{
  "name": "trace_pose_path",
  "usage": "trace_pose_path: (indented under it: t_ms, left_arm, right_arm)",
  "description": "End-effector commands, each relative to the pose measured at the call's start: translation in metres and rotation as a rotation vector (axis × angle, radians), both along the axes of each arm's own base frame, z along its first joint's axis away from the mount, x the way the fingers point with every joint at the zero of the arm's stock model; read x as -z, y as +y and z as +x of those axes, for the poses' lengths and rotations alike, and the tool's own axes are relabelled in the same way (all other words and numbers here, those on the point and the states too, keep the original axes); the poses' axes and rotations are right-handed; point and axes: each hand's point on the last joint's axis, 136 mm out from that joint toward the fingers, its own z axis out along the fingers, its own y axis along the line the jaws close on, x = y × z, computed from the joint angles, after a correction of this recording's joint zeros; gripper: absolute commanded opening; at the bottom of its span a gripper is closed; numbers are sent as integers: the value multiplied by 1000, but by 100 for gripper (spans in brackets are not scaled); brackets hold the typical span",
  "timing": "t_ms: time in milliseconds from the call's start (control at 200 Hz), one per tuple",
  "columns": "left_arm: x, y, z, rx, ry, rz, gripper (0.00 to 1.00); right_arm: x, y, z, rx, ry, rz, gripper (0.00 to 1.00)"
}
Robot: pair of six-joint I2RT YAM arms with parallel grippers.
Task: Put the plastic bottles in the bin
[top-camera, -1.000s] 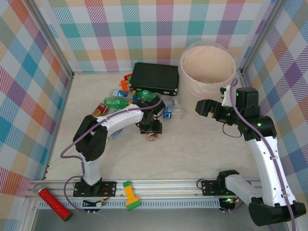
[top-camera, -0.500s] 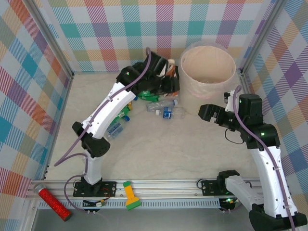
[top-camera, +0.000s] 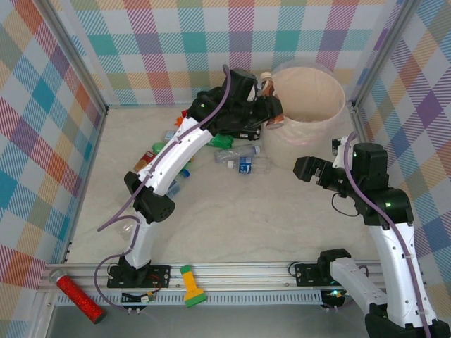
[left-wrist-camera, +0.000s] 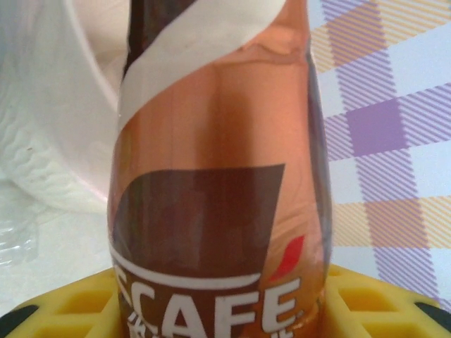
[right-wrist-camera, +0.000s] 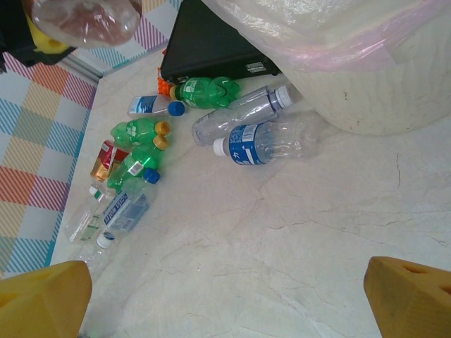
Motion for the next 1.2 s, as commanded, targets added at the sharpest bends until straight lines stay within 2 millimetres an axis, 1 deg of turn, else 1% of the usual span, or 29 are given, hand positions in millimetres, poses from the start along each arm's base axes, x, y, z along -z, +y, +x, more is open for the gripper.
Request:
trace_pose_path:
  t_ms: [0, 115, 230, 345, 380, 405, 415, 430, 465, 605, 710, 770, 895, 1135, 1195]
  left_arm:
    - [-20, -6, 2, 4, -33, -88, 48]
    - [-26, -15, 8, 0, -47, -161, 48]
    - [-33, -25, 18, -11, -68, -234, 48]
    - [-47, -38, 26, -2, -93, -335, 48]
    - [-53, -40, 28, -2, -103, -363, 48]
    - [-53, -41, 28, -3, -101, -372, 48]
    - [-59, -42, 29, 0, -117, -392, 48]
    - [-62, -43, 30, -1, -124, -404, 48]
    - [-64, -44, 32, -6, -128, -420, 48]
    - [-62, -51, 42, -27, -115, -481, 48]
    - [-68, -58, 48, -27, -108, -570, 48]
    - [-67, -63, 52, -27, -97, -611, 47]
    - [-71, -67, 57, -26, -92, -672, 47]
    - [-65, -67, 59, -39, -80, -655, 48]
    - [-64, -68, 58, -39, -76, -655, 53]
  right_arm:
    - [6, 1, -1, -3, 15, -2, 99]
    - [8, 4, 1, -12, 19, 4, 99]
    - [8, 5, 2, -15, 20, 5, 99]
    - [9, 5, 2, -17, 20, 1, 99]
    - [9, 4, 2, -16, 20, -2, 99]
    - [9, 4, 2, -14, 20, -4, 99]
    - [9, 4, 2, -14, 20, -4, 99]
    - [9, 4, 2, -13, 18, -6, 99]
    - [9, 3, 2, -10, 19, -9, 99]
    - [11, 3, 2, -9, 22, -10, 99]
    - [11, 3, 4, -9, 21, -10, 99]
    - [12, 3, 4, -10, 24, -10, 99]
    - [14, 3, 4, -9, 26, -15, 99]
    - [15, 2, 3, -8, 28, -19, 99]
    - [15, 2, 3, -9, 27, -18, 99]
